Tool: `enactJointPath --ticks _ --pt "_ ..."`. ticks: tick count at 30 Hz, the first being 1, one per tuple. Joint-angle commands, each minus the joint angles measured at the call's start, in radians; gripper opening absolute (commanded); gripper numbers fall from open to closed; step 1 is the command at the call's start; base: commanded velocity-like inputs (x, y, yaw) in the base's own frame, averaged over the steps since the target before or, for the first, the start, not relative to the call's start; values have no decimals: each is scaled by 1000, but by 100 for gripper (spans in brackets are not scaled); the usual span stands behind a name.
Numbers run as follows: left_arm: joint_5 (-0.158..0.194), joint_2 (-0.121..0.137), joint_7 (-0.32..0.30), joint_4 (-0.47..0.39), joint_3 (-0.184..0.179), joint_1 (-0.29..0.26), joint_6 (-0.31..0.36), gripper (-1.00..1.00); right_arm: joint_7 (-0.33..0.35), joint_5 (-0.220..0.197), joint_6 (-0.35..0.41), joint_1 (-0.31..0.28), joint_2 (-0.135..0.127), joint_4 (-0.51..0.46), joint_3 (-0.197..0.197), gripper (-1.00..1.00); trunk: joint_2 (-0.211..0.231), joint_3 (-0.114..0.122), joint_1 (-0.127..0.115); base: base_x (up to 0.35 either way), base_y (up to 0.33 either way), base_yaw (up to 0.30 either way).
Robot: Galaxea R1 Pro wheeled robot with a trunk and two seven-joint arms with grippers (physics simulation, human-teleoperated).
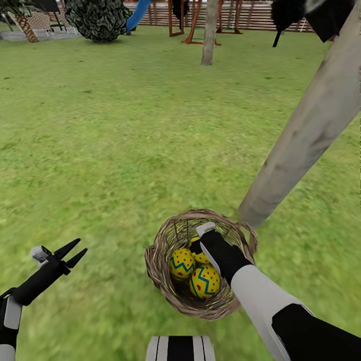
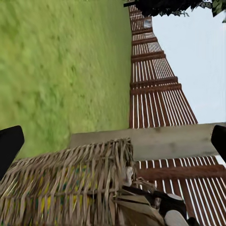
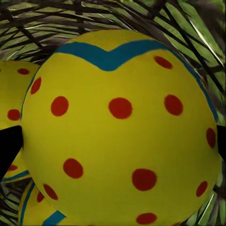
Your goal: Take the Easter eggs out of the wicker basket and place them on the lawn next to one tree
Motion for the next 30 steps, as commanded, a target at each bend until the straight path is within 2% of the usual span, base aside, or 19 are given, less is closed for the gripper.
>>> enactJointPath --ticks 1,12,13,17,23,24,26,27,29,30 --pt "0 0 -3 1 1 -1 10 100 -4 1 5 0 0 -1 3 -100 0 3 -1 0 0 0" --pt "0 -2 -3 1 0 -5 11 100 -1 0 18 -1 -1 -5 1 -100 3 46 -6 -149 0 0" --pt "0 -3 -3 2 0 -5 11 100 12 0 18 -1 -2 -6 1 -100 3 50 -6 -55 0 0" --pt "-1 -4 0 3 0 -5 11 100 177 1 20 -1 -5 -9 -4 -100 4 65 -8 -96 0 0" --pt "-4 -2 2 9 0 -7 11 100 199 0 21 0 -6 -79 -4 -100 5 88 -10 -71 0 0" --pt "-4 -3 2 9 0 -8 11 100 199 -1 50 0 -8 -108 -5 -100 5 92 -11 -235 0 0" --pt "-4 -2 2 11 0 -8 11 100 212 -2 125 2 -26 -196 -5 -100 6 100 -12 -68 0 0" --pt "-4 -2 2 12 0 -8 11 100 253 -2 162 10 -44 -249 -6 -100 6 104 -12 -13 0 0" --pt "-4 -2 2 12 0 -8 11 100 315 -1 224 18 -74 -292 -6 -100 7 112 -13 -87 0 0" --pt "-4 -2 2 11 0 -8 11 100 336 -2 244 21 -100 -319 -7 -100 7 115 -14 -279 0 0"
